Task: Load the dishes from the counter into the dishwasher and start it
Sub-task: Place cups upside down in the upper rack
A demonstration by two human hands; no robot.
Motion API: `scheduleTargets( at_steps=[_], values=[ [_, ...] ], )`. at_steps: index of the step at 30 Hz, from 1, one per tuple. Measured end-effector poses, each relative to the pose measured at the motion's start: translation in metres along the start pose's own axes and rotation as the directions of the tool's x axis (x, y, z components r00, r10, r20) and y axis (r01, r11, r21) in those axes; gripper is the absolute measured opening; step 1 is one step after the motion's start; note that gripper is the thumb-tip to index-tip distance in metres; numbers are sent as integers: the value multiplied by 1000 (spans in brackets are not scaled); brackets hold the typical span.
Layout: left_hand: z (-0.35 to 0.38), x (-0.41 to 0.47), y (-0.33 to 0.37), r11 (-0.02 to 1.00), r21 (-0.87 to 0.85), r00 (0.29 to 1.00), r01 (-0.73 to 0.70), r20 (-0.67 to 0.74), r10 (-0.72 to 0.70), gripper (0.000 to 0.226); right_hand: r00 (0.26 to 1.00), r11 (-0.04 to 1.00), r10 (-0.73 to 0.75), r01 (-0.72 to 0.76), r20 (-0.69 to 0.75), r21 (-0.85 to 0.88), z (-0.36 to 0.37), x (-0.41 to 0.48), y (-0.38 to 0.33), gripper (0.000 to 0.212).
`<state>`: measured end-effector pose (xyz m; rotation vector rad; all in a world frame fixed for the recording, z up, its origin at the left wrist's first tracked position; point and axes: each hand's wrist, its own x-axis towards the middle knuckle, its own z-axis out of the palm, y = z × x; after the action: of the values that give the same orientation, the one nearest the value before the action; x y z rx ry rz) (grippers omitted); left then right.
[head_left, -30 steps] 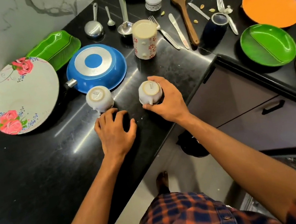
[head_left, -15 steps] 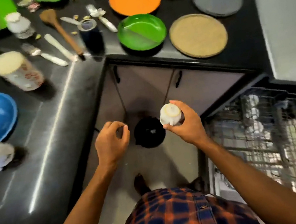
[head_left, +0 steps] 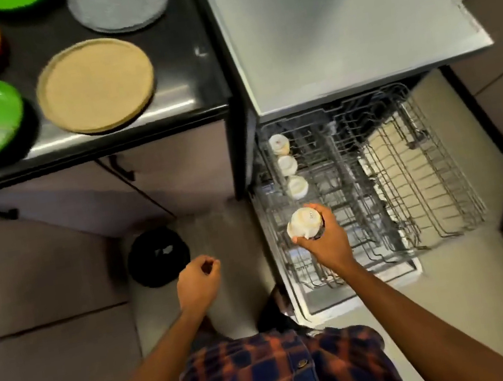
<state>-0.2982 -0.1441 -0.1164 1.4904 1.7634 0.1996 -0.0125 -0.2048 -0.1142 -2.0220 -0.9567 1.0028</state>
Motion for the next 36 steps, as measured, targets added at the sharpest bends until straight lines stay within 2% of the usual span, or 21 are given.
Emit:
scheduleTargets(
  at_steps=[5, 9, 14, 16, 18, 20, 24, 26, 30, 33, 36],
  values=[
    [49, 13, 72, 991, 40, 982, -127, 145, 120, 8, 995, 997, 73, -73, -64, 3, -35, 28, 40, 77],
    [81, 34, 112, 990, 1, 963, -144, 230, 140, 4, 992, 995, 84, -88, -89, -40, -37, 55, 65, 76],
    [116, 70, 151, 994, -99, 939, -50, 336, 80, 43, 996, 978, 72, -81, -53, -191, -27, 87, 86, 63],
    [125, 84, 159, 990, -139, 932, 4, 360, 47, 57, 1000, 974, 7, -8, -3, -227, -24, 96, 92, 60],
    [134, 100, 162, 987, -146, 928, 72, 373, -12, 68, 996, 958, -70, 82, 51, -276, -20, 105, 102, 64],
    [144, 115, 164, 982, -144, 918, 126, 391, -60, 80, 992, 943, -80, 106, 96, -314, -16, 113, 109, 72],
    [159, 134, 165, 974, -173, 881, 146, 470, -48, 72, 986, 901, -74, 130, 149, -415, -4, 123, 108, 73],
    [163, 138, 165, 957, -214, 848, 195, 527, -55, 77, 982, 877, -88, 155, 167, -454, 1, 125, 112, 70],
    [169, 145, 160, 951, -198, 818, 240, 568, -88, 86, 982, 878, -108, 169, 157, -449, 9, 130, 122, 73],
    [170, 146, 160, 929, -236, 807, 286, 582, -100, 80, 978, 870, -135, 193, 158, -454, 14, 137, 131, 67],
    [170, 149, 158, 914, -257, 794, 314, 600, -104, 75, 974, 858, -150, 213, 168, -468, 15, 144, 136, 73]
  ],
)
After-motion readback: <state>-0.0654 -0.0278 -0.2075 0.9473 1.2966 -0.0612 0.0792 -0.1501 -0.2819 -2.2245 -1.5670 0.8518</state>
